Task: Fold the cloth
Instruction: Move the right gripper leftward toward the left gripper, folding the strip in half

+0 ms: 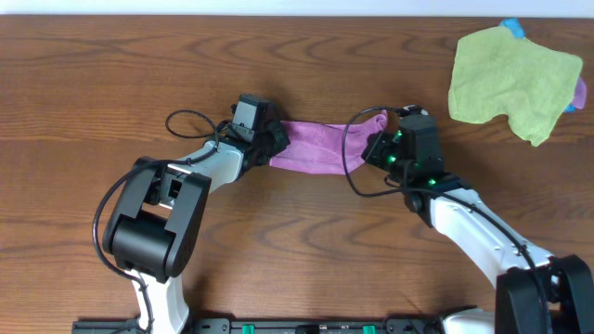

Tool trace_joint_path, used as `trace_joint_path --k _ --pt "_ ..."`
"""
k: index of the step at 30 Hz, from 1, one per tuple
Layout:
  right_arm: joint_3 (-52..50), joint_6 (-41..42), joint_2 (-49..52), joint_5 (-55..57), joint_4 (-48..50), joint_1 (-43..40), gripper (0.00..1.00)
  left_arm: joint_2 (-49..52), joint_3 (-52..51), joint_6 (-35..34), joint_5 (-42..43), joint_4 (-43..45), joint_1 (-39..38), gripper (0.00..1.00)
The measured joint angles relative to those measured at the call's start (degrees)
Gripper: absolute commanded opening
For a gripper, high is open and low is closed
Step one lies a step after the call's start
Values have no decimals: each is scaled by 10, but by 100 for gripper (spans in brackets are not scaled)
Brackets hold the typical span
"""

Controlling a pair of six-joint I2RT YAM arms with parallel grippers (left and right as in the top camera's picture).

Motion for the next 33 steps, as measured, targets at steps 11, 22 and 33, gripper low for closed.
trace_joint_path --k 11,22,33 --pt "20 0 0 23 7 56 1 0 0 0 12 -3 2 6" --pt "23 0 0 40 12 77 1 -10 -2 4 20 -17 2 6" --pt "34 0 4 45 22 90 1 -50 -9 16 20 -32 2 6"
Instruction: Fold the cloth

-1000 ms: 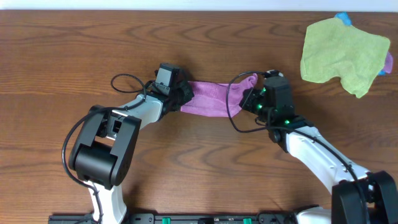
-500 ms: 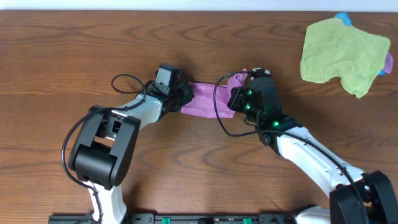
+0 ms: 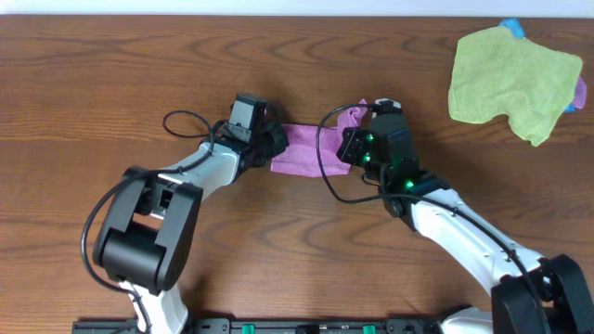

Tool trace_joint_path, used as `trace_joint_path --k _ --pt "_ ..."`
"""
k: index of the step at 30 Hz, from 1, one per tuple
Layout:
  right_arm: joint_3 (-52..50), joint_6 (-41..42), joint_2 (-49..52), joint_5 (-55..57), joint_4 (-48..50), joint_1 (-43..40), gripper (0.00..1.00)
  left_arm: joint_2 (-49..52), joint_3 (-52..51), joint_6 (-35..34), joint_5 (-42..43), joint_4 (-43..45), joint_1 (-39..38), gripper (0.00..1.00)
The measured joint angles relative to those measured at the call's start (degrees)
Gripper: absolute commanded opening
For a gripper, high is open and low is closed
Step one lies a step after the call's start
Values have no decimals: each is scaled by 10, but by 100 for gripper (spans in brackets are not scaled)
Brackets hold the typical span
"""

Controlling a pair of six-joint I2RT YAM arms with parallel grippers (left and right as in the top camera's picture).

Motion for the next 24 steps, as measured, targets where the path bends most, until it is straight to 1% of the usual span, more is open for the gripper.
trace_joint_path --k 7,19,24 --pt "27 0 29 0 2 26 1 -40 0 21 0 -35 10 6" --pt "88 0 110 2 2 83 1 -136 -1 66 0 -117 102 6" --pt "100 -1 122 2 2 100 1 -161 -1 79 0 -138 123 6"
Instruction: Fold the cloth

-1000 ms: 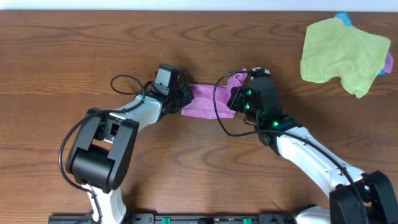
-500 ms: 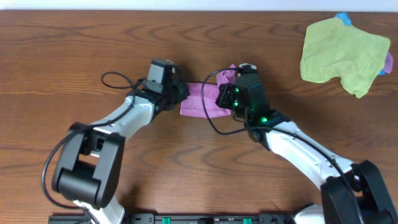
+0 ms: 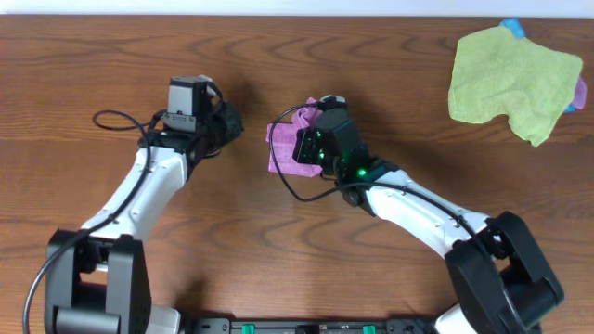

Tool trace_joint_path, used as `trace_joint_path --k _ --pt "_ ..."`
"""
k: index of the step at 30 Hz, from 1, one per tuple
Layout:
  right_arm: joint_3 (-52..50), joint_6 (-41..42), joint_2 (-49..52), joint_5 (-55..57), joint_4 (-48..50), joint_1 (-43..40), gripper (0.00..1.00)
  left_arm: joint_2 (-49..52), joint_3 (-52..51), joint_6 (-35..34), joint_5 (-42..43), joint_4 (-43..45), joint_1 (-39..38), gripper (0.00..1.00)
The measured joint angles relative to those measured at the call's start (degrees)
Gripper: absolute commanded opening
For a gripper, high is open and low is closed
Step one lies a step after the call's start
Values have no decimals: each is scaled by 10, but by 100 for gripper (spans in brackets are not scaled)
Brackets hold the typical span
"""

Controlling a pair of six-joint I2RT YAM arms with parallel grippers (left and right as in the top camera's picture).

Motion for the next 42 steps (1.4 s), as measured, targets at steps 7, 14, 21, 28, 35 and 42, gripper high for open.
trace_joint_path --k 7,14,21,28,35,42 --pt "4 -1 17 0 0 10 1 -24 0 10 0 -17 20 6" --pt "4 -1 34 0 9 25 1 -41 0 11 0 -19 26 6" --pt "24 -1 63 0 12 33 1 -48 0 11 0 -31 26 6" --pt "31 -1 72 0 13 35 1 -48 0 11 0 -32 26 6" --pt "32 -1 83 0 22 46 1 -48 0 10 0 -32 26 6" --pt "41 -3 116 -2 28 51 1 -48 0 11 0 -33 26 6"
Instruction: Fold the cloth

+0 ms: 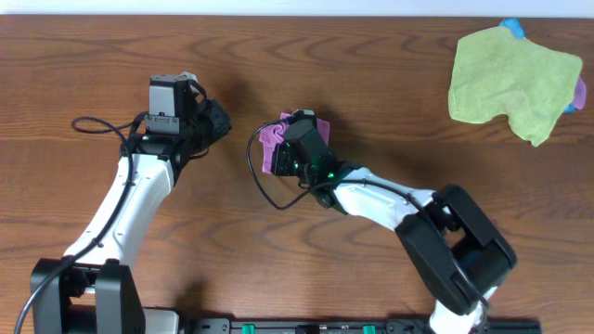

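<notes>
The purple cloth [275, 141] lies doubled into a small pad on the wooden table [390, 65], left of centre, with one curled edge raised at its far left. My right gripper [284, 156] sits on top of the pad, hiding most of it, and looks shut on the cloth's carried edge. My left gripper [219, 124] hangs about a hand's width left of the cloth, touching nothing and apparently open.
A crumpled green cloth [510, 79] lies at the back right, with a blue piece [512, 28] and a purple scrap [579, 91] showing from under it. Black cables loop beside both wrists.
My right gripper has moved further left with the cloth's end, so the pad is narrower and more covered. The left arm drew back slightly to the left.
Both grippers first held the ends of the purple strip stretched between them. The right one then stood further left with its end. Later the left gripper was off the cloth and well to the left. Now the cloth is doubled under the right gripper.
</notes>
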Tool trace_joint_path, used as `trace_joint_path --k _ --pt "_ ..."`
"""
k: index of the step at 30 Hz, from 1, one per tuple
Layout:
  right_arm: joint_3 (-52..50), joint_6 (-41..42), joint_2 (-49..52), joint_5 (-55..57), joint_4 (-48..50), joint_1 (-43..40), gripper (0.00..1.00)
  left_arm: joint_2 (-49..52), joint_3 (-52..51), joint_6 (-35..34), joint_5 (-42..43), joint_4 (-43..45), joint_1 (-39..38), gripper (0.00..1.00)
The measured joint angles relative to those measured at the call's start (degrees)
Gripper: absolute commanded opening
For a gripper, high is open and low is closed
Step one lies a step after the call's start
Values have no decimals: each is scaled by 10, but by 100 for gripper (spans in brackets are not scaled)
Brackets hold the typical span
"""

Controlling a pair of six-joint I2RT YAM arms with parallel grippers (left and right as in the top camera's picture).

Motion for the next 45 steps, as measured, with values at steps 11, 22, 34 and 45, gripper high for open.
trace_joint_path --k 11,22,34,45 --pt "40 -10 31 -12 2 7 32 0 0 0 2 -1 0 6" --pt "40 -16 34 -46 3 16 94 0 0 0 5 -1 5 6" --pt "70 -7 34 -139 6 16 99 -4 0 -2 17 -1 32 6" --pt "76 27 27 -183 -18 16 99 -32 0 -2 19 0 54 6"
